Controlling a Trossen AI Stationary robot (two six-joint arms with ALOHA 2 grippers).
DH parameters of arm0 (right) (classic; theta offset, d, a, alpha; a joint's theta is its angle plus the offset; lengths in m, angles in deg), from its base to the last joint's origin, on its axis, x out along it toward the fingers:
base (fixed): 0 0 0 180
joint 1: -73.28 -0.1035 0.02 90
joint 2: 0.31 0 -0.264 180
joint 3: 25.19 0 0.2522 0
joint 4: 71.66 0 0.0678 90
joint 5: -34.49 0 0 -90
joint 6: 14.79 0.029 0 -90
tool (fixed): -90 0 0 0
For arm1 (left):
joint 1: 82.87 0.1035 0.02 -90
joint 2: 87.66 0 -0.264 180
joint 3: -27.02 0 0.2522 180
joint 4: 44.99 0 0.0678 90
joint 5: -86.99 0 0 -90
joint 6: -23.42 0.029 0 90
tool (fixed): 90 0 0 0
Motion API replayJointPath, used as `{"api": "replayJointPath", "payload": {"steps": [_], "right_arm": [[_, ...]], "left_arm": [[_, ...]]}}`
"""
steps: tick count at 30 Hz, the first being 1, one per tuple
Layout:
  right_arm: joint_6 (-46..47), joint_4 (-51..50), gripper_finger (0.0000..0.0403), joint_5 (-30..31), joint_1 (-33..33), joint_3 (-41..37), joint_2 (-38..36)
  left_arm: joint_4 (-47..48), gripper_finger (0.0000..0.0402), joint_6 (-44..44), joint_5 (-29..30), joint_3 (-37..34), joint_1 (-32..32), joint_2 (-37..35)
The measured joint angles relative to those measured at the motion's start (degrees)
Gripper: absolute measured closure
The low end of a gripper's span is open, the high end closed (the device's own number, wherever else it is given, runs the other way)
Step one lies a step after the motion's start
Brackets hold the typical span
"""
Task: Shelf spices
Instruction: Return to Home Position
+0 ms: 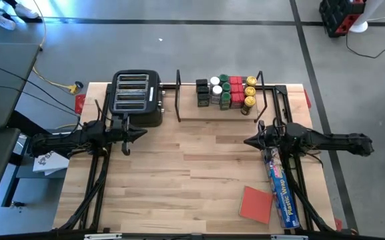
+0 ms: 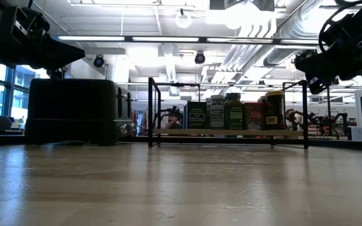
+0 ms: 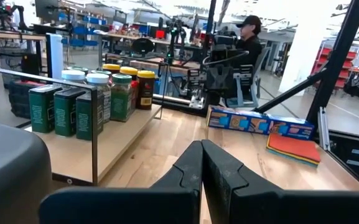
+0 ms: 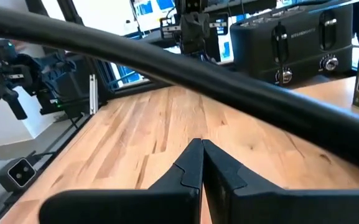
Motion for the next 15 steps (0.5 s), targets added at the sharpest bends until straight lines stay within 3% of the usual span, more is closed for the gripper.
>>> {"api": "replayJointPath", "payload": {"steps": [4, 11, 15], "right_arm": [[0.0, -1.3, 0.0403, 0.2, -0.4, 0.0, -0.3], [0.0, -2.8, 0.0403, 0.9, -4.6, 0.0, -10.4], [0.0, 0.8, 0.0403, 0.9, -4.1, 0.0, -10.5]], "left_arm": [[0.0, 0.0401, 0.0, 0.0, 0.0, 0.0, 0.0], [0.2, 0.0401, 0.0, 0.8, 0.1, -2.0, -1.0], [0.1, 0.0401, 0.0, 1.5, 0.1, -1.8, -1.0]]}}
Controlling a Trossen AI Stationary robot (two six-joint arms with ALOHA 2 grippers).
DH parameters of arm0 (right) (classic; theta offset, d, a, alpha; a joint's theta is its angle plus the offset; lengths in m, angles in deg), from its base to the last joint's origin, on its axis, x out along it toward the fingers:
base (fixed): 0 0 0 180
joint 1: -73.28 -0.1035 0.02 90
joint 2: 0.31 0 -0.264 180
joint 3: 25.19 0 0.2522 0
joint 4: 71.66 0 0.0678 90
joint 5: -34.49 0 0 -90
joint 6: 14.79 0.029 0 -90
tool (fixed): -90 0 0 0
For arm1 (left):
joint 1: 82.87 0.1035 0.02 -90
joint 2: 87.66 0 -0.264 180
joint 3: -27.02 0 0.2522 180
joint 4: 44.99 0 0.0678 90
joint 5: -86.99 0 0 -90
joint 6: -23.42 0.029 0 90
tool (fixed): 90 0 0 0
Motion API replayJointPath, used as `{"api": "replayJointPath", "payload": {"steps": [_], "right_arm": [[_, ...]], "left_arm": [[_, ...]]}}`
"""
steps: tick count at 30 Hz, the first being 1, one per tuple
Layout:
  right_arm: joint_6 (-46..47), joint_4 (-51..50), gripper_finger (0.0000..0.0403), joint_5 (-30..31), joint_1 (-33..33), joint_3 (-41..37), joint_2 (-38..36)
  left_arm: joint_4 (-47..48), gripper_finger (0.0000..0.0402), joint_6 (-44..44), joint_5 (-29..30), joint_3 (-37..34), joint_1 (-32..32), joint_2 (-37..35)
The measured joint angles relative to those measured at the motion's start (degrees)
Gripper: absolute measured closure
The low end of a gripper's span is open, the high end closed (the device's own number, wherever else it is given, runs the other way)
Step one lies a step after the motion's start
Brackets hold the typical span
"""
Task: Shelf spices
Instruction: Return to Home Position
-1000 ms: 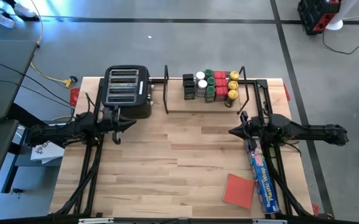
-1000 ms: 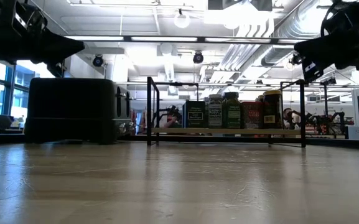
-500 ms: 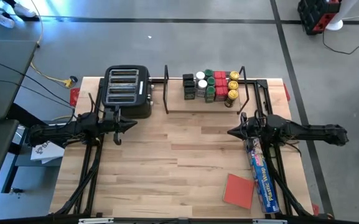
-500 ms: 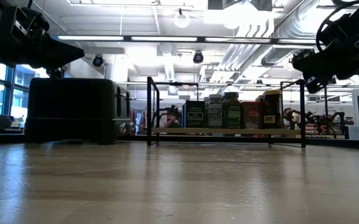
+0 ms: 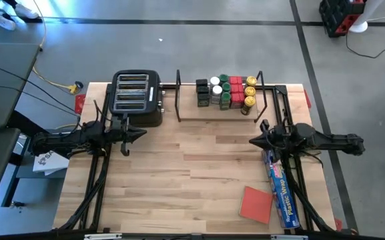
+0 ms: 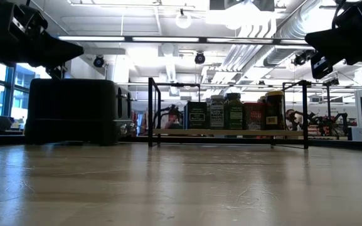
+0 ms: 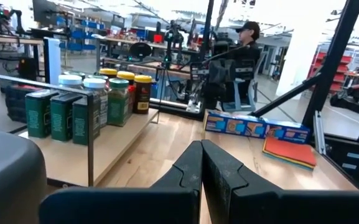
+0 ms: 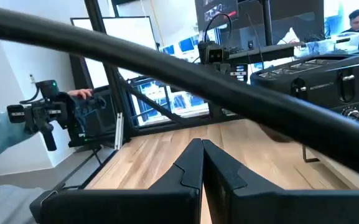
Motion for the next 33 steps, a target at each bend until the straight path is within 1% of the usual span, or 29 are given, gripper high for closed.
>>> {"api": "replayJointPath", "payload": {"steps": [12, 19, 25, 33], "right_arm": [[0.0, -1.1, 0.0402, -0.2, -2.1, 0.0, 0.0], [0.0, -3.4, 0.0402, -0.2, -2.1, 0.0, 0.3], [0.0, -3.5, 0.0402, -0.2, -2.1, 0.0, 0.3], [0.0, -3.5, 0.0402, -0.2, -2.1, 0.0, 0.3]], "left_arm": [[1.1, 0.0401, 0.0, 0.0, 0.0, 0.0, 0.0], [1.5, 0.0401, 0.0, -0.1, 0.0, 0.4, 0.0], [1.6, 0.0401, 0.0, -0.1, 0.0, 1.5, 0.1], [1.6, 0.0401, 0.0, -0.1, 0.0, 1.5, 0.2]]}}
